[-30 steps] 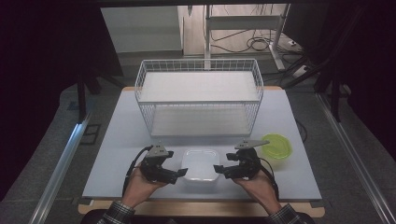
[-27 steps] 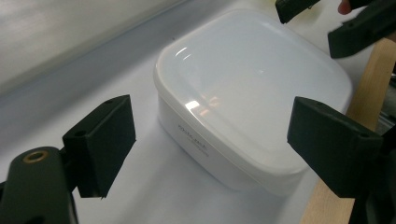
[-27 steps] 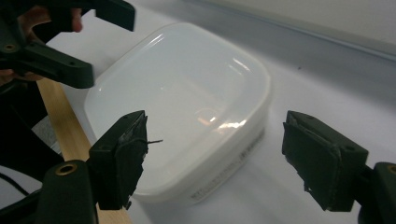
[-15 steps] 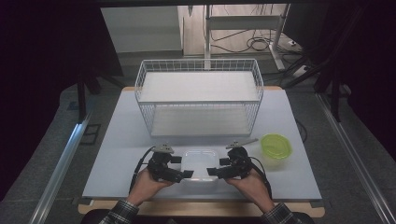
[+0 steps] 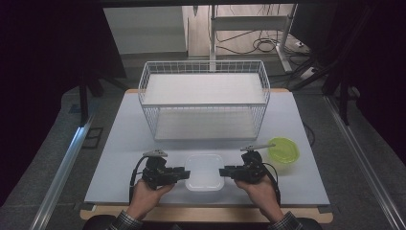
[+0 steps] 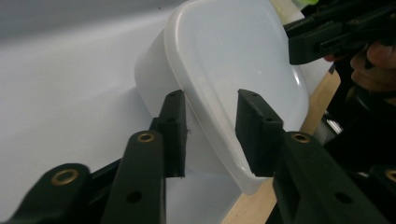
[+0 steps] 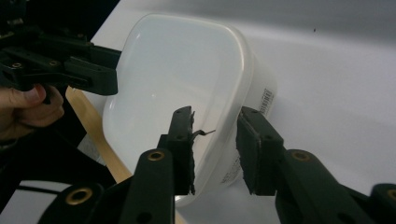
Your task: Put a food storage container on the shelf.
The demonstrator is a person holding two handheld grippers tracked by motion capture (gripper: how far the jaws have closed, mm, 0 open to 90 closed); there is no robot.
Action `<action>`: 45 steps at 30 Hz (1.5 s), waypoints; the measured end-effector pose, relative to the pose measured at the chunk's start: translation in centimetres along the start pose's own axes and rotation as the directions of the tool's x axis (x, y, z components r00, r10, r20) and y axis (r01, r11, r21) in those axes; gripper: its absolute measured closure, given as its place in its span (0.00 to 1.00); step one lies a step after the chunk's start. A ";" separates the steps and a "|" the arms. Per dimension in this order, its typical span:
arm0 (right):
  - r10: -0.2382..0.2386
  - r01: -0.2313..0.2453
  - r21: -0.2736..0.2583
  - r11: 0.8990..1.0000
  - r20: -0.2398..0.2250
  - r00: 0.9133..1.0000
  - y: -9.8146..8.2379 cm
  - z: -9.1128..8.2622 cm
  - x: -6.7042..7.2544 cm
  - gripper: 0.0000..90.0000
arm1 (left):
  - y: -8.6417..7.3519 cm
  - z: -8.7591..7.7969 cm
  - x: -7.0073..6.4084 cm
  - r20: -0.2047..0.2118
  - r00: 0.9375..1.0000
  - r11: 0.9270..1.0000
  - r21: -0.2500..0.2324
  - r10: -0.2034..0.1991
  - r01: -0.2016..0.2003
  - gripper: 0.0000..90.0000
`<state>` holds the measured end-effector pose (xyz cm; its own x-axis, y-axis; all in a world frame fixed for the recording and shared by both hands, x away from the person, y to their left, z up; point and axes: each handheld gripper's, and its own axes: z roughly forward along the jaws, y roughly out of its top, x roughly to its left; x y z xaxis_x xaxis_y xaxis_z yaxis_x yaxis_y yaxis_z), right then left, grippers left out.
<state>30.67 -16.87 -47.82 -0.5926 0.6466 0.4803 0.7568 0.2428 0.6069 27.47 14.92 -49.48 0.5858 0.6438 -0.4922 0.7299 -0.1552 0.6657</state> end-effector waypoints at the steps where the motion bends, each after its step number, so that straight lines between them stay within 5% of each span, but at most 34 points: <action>1: 0.004 -0.004 -0.012 1.000 0.001 1.000 0.0 -0.1 0.0 0.79 | 0.0 -0.1 0.0 0.002 1.000 1.000 -0.006 -0.002 0.002 0.77; 5: 0.005 -0.005 -0.079 0.997 0.007 1.000 -0.2 -0.4 0.0 0.87 | 0.0 -0.6 0.0 0.007 1.000 1.000 -0.026 0.004 -0.004 0.88; 6: -0.023 0.025 -0.090 0.996 0.021 1.000 -0.2 -0.5 0.1 0.87 | 0.1 -0.5 -0.1 0.000 1.000 1.000 -0.029 0.008 -0.008 0.89; 10: -0.079 0.087 -0.112 0.990 0.073 0.994 -0.2 -0.4 0.7 0.87 | 0.1 -0.3 -0.1 -0.031 0.999 0.999 -0.039 0.028 -0.030 0.89; 15: -0.096 0.107 -0.145 0.984 0.078 0.992 0.0 -0.8 0.8 0.87 | 0.5 -0.5 -0.4 -0.056 0.997 0.995 -0.088 0.044 -0.049 0.89; 24: -0.148 0.160 -0.159 0.974 0.084 0.985 1.0 -1.1 1.8 0.88 | 1.9 -1.7 -1.2 -0.149 0.985 0.982 -0.160 0.081 -0.105 0.88; 39: -0.201 0.222 -0.249 0.943 0.104 0.974 4.1 -3.4 3.2 0.88 | 5.3 -3.7 -2.7 -0.171 0.977 0.960 -0.229 0.125 -0.163 0.88; 45: -0.220 0.246 -0.274 0.930 0.120 0.968 5.8 -4.1 3.8 0.88 | 6.8 -4.7 -3.4 -0.196 0.969 0.947 -0.253 0.150 -0.198 0.88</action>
<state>31.69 -15.98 -39.91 -0.7074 0.6591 0.2554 0.4826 0.1863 0.8558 28.75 15.23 -40.63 0.6084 0.7472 -0.2675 0.4864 -0.0848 0.8696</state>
